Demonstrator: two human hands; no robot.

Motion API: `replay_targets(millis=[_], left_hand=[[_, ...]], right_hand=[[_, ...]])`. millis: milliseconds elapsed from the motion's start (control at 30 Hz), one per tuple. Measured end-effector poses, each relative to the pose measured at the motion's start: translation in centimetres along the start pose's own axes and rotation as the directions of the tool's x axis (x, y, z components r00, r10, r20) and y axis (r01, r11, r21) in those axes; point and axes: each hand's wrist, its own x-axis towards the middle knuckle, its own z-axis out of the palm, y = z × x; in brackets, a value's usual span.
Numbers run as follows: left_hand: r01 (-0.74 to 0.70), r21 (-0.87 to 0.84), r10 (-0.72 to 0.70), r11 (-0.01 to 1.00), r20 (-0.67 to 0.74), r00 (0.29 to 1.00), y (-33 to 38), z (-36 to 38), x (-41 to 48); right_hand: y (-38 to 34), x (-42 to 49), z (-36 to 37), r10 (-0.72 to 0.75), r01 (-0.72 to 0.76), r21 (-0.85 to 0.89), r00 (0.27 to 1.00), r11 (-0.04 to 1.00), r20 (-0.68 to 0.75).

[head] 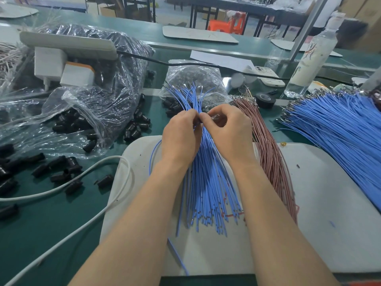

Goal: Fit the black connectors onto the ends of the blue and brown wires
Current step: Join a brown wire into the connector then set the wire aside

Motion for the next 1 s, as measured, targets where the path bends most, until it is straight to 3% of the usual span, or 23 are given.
replay_targets(millis=[367,600,1000], left_hand=[[0.071,-0.083,-0.073,0.994,-0.012,0.997,-0.4,0.1,0.3],[0.040,-0.181,-0.047,0.983,-0.033,0.998,-0.4,-0.1,0.4],[0.010,-0.179,-0.011,0.984,-0.002,1.000,-0.3,-0.1,0.3]], right_hand=[[0.1,0.2,-0.5,0.005,-0.012,0.059,0.994,0.998,0.110],[0.4,0.7,-1.7,0.105,-0.124,0.155,0.987,0.980,0.122],[-0.4,0.7,-2.8,0.018,-0.092,0.323,0.974,0.942,0.225]])
